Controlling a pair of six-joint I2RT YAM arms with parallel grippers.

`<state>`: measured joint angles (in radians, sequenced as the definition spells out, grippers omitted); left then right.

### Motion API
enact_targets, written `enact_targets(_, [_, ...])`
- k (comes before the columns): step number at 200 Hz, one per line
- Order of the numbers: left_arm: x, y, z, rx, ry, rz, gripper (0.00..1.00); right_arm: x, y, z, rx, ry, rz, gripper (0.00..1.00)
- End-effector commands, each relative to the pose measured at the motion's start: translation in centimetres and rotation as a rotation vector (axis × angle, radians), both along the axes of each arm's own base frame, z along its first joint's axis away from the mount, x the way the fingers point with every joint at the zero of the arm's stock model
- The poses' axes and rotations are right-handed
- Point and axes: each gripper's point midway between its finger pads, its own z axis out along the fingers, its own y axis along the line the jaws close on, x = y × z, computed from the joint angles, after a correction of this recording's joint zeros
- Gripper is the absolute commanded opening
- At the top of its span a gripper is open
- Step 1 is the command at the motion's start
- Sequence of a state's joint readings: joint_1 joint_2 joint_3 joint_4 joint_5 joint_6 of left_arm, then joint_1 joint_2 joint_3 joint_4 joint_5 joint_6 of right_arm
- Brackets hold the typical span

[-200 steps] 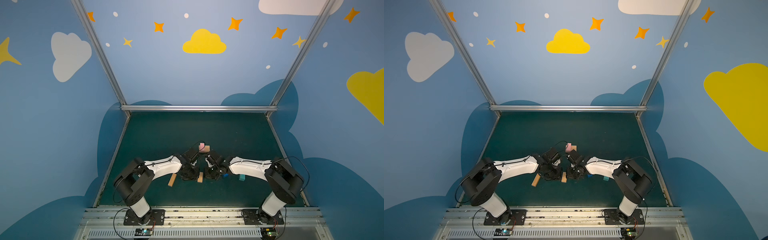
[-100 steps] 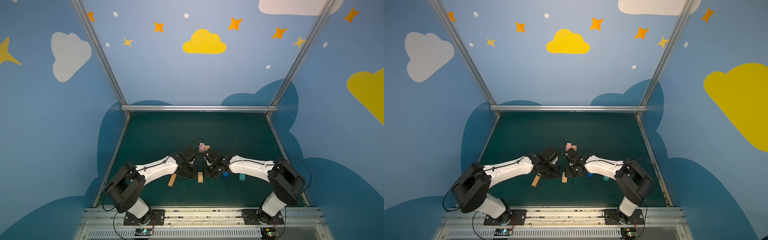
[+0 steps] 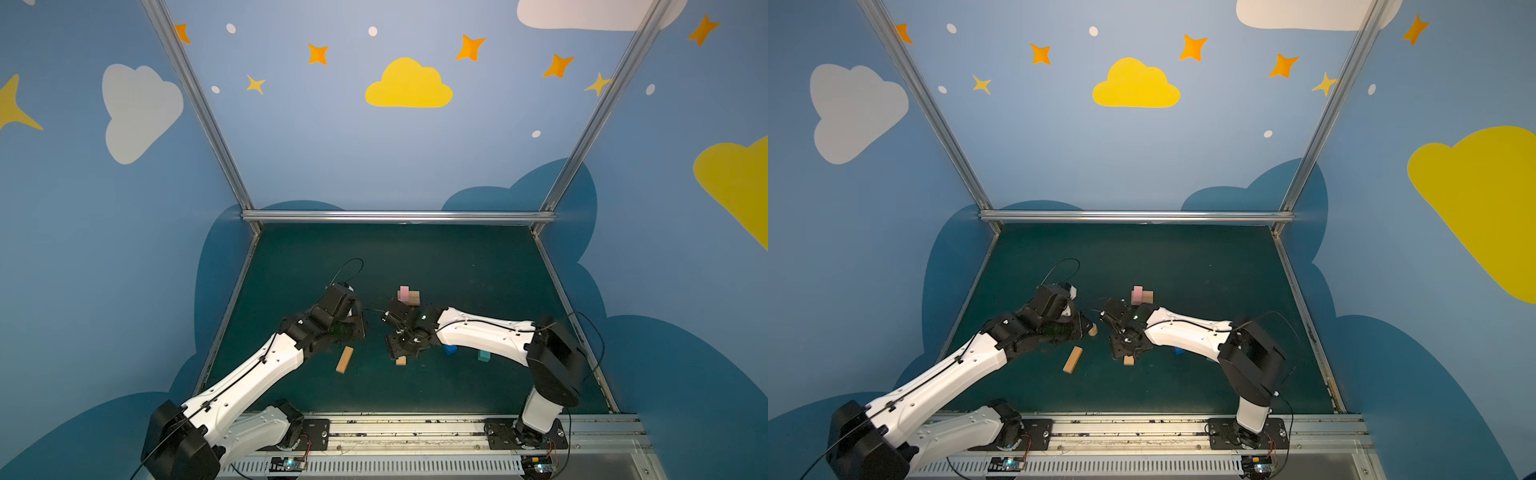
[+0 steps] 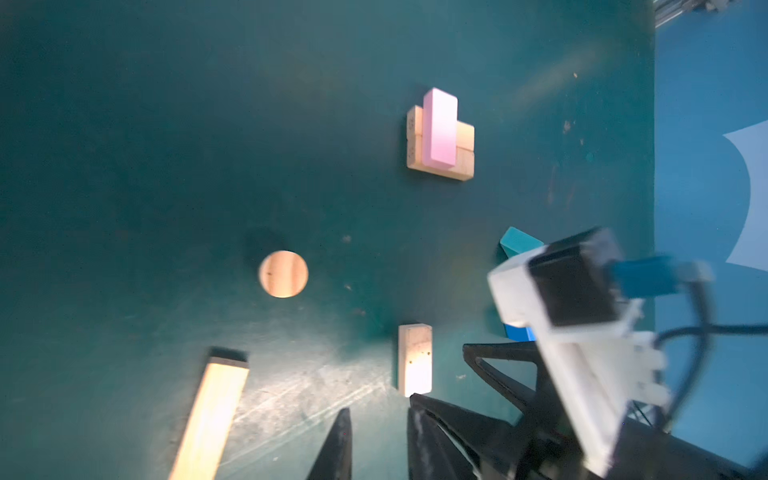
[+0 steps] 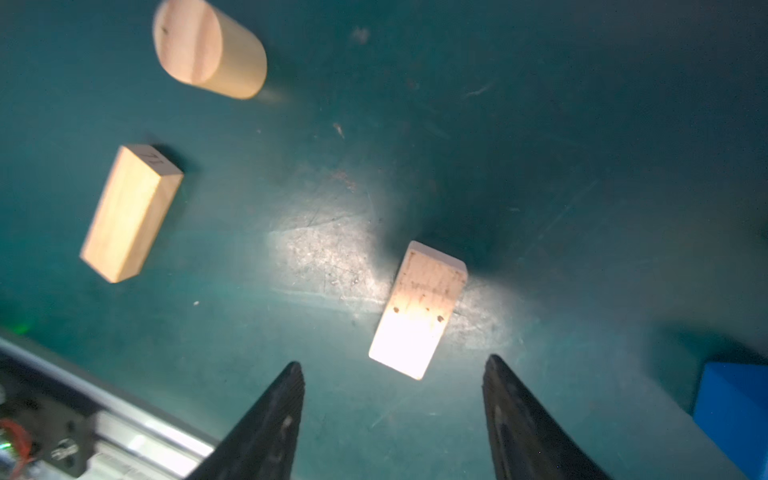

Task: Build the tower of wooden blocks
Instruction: 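Close the right gripper on the small wood block while the left arm withdraws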

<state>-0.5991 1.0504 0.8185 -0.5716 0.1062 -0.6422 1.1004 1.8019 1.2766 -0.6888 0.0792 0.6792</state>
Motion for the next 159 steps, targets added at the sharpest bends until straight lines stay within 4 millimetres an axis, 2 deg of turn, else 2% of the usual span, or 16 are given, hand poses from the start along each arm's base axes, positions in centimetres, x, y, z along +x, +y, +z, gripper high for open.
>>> enact_targets(1, [-0.5, 2.2, -0.9, 0.055, 0.000, 0.057, 0.28, -0.6, -1.3, -1.0, -0.128, 0.008, 0.027, 0.66])
enact_targets(38, [-0.8, 3.2, -0.9, 0.050, -0.014, 0.086, 0.30, -0.8, -1.8, -1.8, -0.145, 0.023, -0.001, 0.62])
enact_targets(59, [-0.8, 3.1, -1.1, 0.041, -0.012, 0.083, 0.34, -1.0, -1.5, -2.1, -0.125, 0.038, -0.007, 0.61])
enact_targets(93, [-0.9, 2.8, -1.7, 0.031, 0.021, 0.083, 0.35, -1.1, -1.3, -3.1, -0.105, 0.061, -0.032, 0.56])
enact_targets(159, [-1.2, 3.3, -1.8, 0.037, 0.016, 0.090, 0.37, 0.1, -1.6, -2.9, -0.056, 0.047, -0.114, 0.48])
